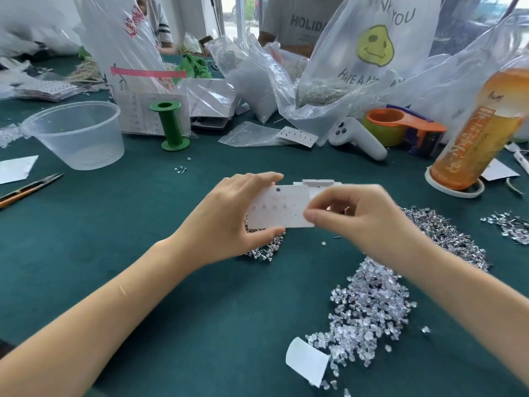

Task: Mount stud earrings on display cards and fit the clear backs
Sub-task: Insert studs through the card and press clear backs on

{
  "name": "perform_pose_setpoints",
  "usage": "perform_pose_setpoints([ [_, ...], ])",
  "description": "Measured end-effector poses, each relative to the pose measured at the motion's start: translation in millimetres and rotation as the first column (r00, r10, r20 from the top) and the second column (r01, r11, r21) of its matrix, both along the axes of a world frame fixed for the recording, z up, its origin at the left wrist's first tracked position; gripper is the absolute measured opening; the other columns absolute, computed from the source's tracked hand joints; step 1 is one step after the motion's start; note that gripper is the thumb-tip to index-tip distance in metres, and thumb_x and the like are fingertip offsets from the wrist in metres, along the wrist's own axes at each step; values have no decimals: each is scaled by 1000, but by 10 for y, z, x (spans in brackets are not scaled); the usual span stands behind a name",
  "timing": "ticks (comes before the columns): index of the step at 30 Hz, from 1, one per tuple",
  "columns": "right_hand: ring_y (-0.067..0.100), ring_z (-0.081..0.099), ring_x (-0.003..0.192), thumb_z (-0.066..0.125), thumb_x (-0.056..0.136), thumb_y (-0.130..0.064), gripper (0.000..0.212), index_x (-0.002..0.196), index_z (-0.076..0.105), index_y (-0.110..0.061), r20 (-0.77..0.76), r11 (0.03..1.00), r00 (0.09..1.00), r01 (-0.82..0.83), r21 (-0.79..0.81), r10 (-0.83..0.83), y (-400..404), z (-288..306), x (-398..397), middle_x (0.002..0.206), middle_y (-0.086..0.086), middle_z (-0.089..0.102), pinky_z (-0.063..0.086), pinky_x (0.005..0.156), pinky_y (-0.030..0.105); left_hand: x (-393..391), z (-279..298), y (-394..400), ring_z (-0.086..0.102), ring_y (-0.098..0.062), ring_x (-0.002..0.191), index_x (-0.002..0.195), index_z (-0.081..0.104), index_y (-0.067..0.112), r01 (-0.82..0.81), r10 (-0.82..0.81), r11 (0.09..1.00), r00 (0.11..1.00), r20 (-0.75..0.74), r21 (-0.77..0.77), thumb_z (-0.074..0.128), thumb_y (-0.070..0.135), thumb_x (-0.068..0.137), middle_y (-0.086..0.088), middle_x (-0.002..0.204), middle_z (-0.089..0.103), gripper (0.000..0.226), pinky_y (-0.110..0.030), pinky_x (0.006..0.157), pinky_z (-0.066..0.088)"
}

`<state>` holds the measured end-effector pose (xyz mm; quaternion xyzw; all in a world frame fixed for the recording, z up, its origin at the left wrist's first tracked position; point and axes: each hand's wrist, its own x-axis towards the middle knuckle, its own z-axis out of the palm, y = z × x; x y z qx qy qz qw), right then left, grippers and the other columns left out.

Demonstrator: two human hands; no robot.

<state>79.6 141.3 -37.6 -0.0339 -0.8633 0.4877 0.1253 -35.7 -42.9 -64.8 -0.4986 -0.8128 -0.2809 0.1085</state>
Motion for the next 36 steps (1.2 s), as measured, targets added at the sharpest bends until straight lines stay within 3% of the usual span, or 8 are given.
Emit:
perform_pose_setpoints([
  [2, 16, 46, 59, 75, 79, -24, 7, 74, 73, -20, 49, 987, 997, 74, -144, -68, 87, 39, -35, 72, 19, 63, 37, 57, 23, 21, 3, 3, 52, -12, 105, 133, 47, 19, 40, -40, 999, 999, 22, 8, 78, 39, 71, 4, 119, 60, 72, -20, 98, 34],
  [6, -5, 66, 80, 75, 78, -24, 6, 74, 76, -20, 121, 944, 989, 115, -308, -81, 155, -4, -64, 90, -18, 73, 43, 71, 8, 60, 0, 15, 52, -7, 107, 133, 46, 22, 87, -91, 995, 992, 92, 51, 81, 38, 69, 8, 119, 61, 75, -19, 99, 35],
  [12, -11, 62, 83, 76, 67, -35, 23, 82, 77, -18, 212, 925, 976, 128, -357, -54, 153, -75, -69, 93, -20, 72, 36, 77, 18, 101, 1, 20, 56, -10, 108, 133, 45, 25, 114, -126, 989, 983, 136, 93, 76, 49, 69, 9, 118, 62, 75, -31, 98, 42],
  [21, -11, 63, 74, 75, 78, -19, 6, 78, 77, -13, 178, 924, 983, 99, -368, -34, 152, -119, -59, 91, -17, 73, 38, 56, -2, 106, 2, 11, 58, -14, 110, 134, 44, 25, 108, -129, 987, 974, 184, 119, 75, 49, 69, 7, 118, 63, 75, -37, 98, 44],
  [24, -5, 65, 78, 76, 78, -16, 3, 76, 76, -13, 132, 936, 989, 106, -335, -65, 113, -143, -59, 93, -12, 71, 43, 65, 2, 102, -8, 14, 58, -14, 110, 134, 44, 27, 107, -130, 986, 973, 188, 126, 75, 50, 69, 7, 118, 63, 75, -38, 97, 45],
  [29, 10, 64, 100, 78, 76, -22, 11, 78, 67, -20, 46, 954, 985, 172, -245, -166, 81, -165, -61, 102, -7, 70, 50, 93, 36, 79, -26, 9, 58, -13, 110, 134, 43, 26, 108, -129, 987, 974, 187, 120, 74, 50, 70, 8, 119, 63, 75, -37, 98, 44],
  [32, 6, 64, 92, 76, 76, -29, 14, 82, 65, -22, -53, 955, 973, 209, -209, -225, 144, -102, -49, 92, -11, 71, 50, 88, 32, 47, -39, 0, 57, -10, 112, 135, 41, 29, 94, -114, 990, 973, 199, 108, 73, 52, 70, 10, 119, 62, 76, -35, 99, 43],
  [36, -1, 51, 61, 72, 76, -40, 21, 73, 65, -20, -224, 982, 956, 175, -70, -187, 156, -7, -3, 69, -15, 64, 42, 57, 14, -24, -61, -15, 55, -8, 112, 136, 38, 32, 63, -81, 993, 977, 198, 98, 73, 53, 70, 12, 120, 62, 77, -32, 99, 42],
])
